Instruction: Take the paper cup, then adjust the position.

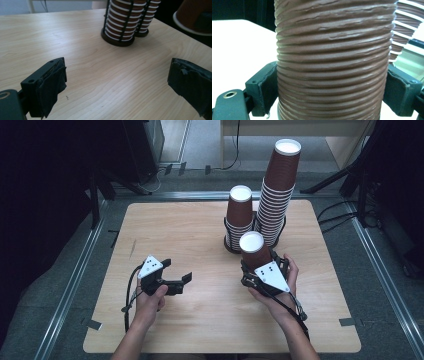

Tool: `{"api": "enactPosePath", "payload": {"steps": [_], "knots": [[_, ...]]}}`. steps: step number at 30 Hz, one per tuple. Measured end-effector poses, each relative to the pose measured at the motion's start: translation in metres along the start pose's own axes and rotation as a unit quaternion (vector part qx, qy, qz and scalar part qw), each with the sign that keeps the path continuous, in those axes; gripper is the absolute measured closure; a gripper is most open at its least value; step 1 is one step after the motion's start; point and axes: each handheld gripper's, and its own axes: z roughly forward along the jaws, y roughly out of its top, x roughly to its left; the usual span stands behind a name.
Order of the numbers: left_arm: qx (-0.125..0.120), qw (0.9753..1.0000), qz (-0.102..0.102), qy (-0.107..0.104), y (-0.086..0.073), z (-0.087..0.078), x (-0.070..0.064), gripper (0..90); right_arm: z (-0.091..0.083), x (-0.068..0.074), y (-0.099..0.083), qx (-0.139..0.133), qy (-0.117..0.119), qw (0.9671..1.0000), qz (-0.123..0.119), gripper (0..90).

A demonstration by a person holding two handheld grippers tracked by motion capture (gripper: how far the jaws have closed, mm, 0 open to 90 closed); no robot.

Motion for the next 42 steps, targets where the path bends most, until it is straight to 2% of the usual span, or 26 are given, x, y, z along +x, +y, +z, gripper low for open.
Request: {"api": "enactPosePath", "payload": {"steps": [2, 9, 12, 14, 17, 21, 27, 29, 30, 32, 37, 42], "knots": [[0.000, 0.9999, 0.008, -0.007, 0.001, 0.001, -0.006, 2.2, 0.001, 0.004, -0.002, 0.004, -0.001, 0.9999, -0.012, 12.1], [0.000, 0.9996, 0.013, -0.025, 0.003, 0.003, -0.018, 2.2, 0.006, 0.015, -0.011, 0.020, -0.003, 0.9988, -0.045, 12.1], [0.002, 0.9994, 0.015, -0.031, 0.004, 0.004, -0.022, 2.2, 0.008, 0.021, -0.013, 0.027, -0.002, 0.9963, -0.081, 12.2], [0.002, 0.9992, 0.017, -0.035, 0.006, 0.004, -0.024, 2.2, 0.008, 0.023, -0.014, 0.026, 0.002, 0.9957, -0.089, 12.2], [-0.004, 0.9990, 0.011, -0.043, 0.009, 0.002, -0.026, 2.2, 0.009, 0.030, -0.017, 0.029, 0.010, 0.9927, -0.116, 12.2], [-0.005, 0.9988, 0.011, -0.047, 0.011, 0.001, -0.029, 2.2, 0.010, 0.035, -0.018, 0.030, 0.013, 0.9913, -0.128, 12.2], [0.000, 0.9984, 0.016, -0.054, 0.012, 0.003, -0.033, 2.2, 0.011, 0.043, -0.022, 0.033, 0.017, 0.9854, -0.166, 12.2], [0.001, 0.9981, 0.017, -0.058, 0.013, 0.004, -0.034, 2.2, 0.012, 0.046, -0.023, 0.032, 0.018, 0.9823, -0.184, 12.1], [0.000, 0.9980, 0.018, -0.060, 0.013, 0.004, -0.035, 2.2, 0.012, 0.046, -0.023, 0.032, 0.018, 0.9823, -0.184, 12.1], [-0.001, 0.9978, 0.016, -0.064, 0.014, 0.004, -0.037, 2.2, 0.011, 0.049, -0.024, 0.033, 0.021, 0.9795, -0.197, 12.1], [-0.010, 0.9976, 0.014, -0.068, 0.017, 0.004, -0.041, 2.2, 0.008, 0.050, -0.025, 0.027, 0.032, 0.9788, -0.201, 12.1], [-0.008, 0.9966, 0.020, -0.079, 0.018, 0.005, -0.048, 2.2, 0.007, 0.052, -0.024, 0.025, 0.030, 0.9760, -0.214, 12.1]]}}
